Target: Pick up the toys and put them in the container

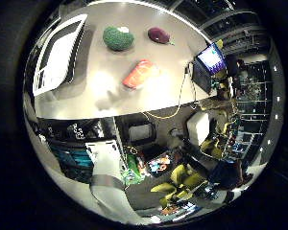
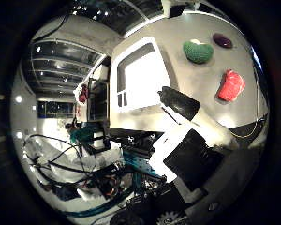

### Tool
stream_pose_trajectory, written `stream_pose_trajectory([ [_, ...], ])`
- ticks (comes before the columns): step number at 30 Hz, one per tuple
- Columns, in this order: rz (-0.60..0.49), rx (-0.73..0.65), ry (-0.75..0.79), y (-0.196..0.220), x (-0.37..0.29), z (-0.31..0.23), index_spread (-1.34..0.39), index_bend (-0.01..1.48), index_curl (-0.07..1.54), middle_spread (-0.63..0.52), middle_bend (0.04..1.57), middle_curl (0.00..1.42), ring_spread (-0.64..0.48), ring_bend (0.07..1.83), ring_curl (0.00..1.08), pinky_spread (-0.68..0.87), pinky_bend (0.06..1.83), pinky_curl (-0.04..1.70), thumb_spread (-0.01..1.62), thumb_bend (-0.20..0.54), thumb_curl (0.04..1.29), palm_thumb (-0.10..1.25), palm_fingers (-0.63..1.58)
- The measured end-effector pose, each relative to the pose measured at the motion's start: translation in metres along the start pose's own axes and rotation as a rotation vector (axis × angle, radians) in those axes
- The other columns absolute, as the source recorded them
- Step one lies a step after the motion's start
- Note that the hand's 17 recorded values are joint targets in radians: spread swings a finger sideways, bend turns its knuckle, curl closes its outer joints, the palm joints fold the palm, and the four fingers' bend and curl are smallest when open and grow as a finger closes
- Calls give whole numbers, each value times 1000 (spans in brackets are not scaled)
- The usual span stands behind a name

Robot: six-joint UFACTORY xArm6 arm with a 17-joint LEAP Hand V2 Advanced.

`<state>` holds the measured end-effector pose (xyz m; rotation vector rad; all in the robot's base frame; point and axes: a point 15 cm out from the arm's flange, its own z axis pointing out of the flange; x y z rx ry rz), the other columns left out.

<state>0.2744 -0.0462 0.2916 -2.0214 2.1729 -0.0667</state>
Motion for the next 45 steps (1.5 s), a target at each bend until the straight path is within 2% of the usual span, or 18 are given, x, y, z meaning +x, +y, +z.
stream_pose_trajectory([
  [6, -50, 62, 45, -27, 40, 4, -414, 133, 289, -19, 188, 314, 120, 275, 221, 429, 363, 270, 1085, -39, 327, 664, 330],
  [8, -74, 53, 57, -29, 54, 9, -407, 126, 278, -6, 190, 312, 137, 266, 222, 427, 396, 282, 1069, -56, 312, 602, 260],
  [11, -112, 46, 73, -37, 70, 13, -394, 139, 258, 23, 195, 310, 164, 270, 224, 416, 443, 294, 1043, -38, 290, 515, 190],
  [18, -143, 13, 116, -47, 119, 26, -387, 151, 250, 40, 203, 321, 175, 291, 240, 411, 460, 294, 999, -33, 276, 421, 135],
  [32, -174, -59, 99, -50, 167, 99, -382, 156, 253, 61, 193, 317, 191, 288, 254, 394, 481, 301, 960, -32, 273, 349, 32],
  [45, -174, -112, 71, -62, 195, 168, -382, 158, 261, 62, 195, 317, 191, 283, 259, 395, 472, 306, 957, -29, 277, 351, 25],
])
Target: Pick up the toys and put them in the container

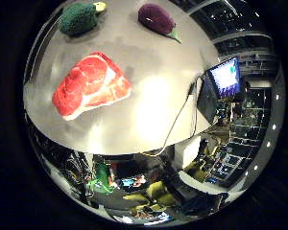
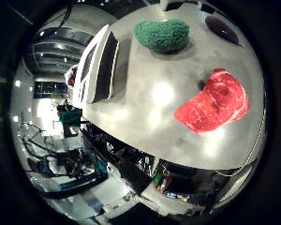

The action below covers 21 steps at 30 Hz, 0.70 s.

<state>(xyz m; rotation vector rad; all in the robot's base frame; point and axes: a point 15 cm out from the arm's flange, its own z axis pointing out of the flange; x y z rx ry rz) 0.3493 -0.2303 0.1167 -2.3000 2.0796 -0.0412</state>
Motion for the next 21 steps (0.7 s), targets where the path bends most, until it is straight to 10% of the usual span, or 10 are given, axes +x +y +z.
stream_pose_trajectory([
  [21, 15, -129, -41, 13, 51, 84, -435, 185, 301, -57, 214, 317, 93, 299, 259, 392, 410, 283, 965, -25, 284, 374, 279],
])
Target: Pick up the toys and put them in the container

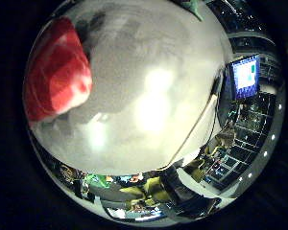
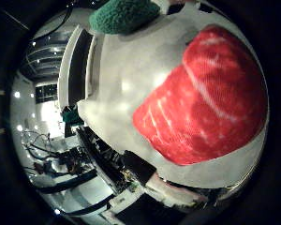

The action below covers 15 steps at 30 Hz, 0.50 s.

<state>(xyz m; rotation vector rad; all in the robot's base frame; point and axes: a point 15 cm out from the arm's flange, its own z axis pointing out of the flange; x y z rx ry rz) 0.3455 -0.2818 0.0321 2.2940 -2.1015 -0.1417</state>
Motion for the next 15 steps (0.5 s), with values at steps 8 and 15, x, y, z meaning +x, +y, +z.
stream_pose_trajectory([
  [8, 6, 37, 46, 1, 20, -1, -447, 182, 353, -213, 410, 391, -207, 624, 338, -45, 466, 254, 974, -23, 287, 427, 989],
  [15, 46, 116, 124, 13, 57, -37, -483, 578, 641, -261, 894, 651, -293, 1039, 556, -357, 1002, 509, 993, -23, 293, 489, 1219],
])
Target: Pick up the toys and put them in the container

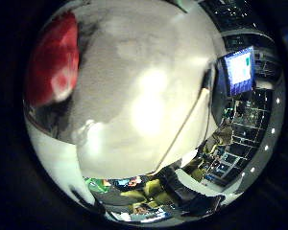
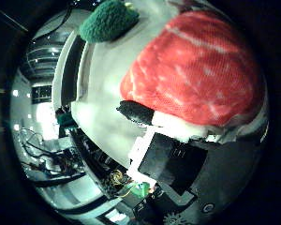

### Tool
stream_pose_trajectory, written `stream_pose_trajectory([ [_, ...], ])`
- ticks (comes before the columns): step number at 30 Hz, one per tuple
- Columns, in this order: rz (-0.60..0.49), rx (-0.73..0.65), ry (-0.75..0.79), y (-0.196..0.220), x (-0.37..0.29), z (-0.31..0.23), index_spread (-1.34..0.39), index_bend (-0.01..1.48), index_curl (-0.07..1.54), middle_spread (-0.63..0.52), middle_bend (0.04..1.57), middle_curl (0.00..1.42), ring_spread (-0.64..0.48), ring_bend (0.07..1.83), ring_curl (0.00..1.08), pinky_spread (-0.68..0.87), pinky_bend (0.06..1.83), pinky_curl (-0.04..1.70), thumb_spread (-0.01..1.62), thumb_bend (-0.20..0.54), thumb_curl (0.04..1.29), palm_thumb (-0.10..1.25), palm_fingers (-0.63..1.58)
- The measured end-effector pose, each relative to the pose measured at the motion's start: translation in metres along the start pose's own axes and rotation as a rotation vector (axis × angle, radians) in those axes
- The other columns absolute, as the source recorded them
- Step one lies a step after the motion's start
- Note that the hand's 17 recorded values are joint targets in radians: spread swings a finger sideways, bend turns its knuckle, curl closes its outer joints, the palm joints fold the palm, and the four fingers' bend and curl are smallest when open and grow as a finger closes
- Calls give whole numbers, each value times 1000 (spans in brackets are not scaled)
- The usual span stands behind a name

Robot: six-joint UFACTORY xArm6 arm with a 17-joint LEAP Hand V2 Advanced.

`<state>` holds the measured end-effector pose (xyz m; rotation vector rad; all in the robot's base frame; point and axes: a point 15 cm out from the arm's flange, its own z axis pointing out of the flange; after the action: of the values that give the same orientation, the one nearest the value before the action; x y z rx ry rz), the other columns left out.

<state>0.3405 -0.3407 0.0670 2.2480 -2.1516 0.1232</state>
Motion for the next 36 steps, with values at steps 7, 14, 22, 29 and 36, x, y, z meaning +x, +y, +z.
stream_pose_trajectory([
  [7, -20, 85, 76, -23, 6, -62, -441, 909, 928, -225, 1187, 821, -285, 1264, 719, -284, 1233, 778, 1019, -19, 299, 552, 1052],
  [14, -60, 214, 93, -47, -47, -144, -351, 1066, 989, -167, 1328, 833, -274, 1291, 797, -233, 1222, 998, 1051, -19, 312, 620, 1080],
  [22, -211, 429, -81, -89, -207, -247, -268, 1134, 959, -125, 1390, 776, -264, 1289, 851, -196, 1116, 1252, 1176, -1, 318, 762, 1079],
  [29, -331, 500, -220, -105, -342, -289, -238, 1158, 928, -107, 1405, 740, -263, 1269, 876, -186, 1045, 1393, 1231, -9, 330, 868, 1091],
  [36, -426, 476, -304, -111, -444, -280, -227, 1166, 907, -103, 1410, 718, -263, 1255, 890, -181, 1014, 1472, 1242, -11, 336, 883, 1097],
])
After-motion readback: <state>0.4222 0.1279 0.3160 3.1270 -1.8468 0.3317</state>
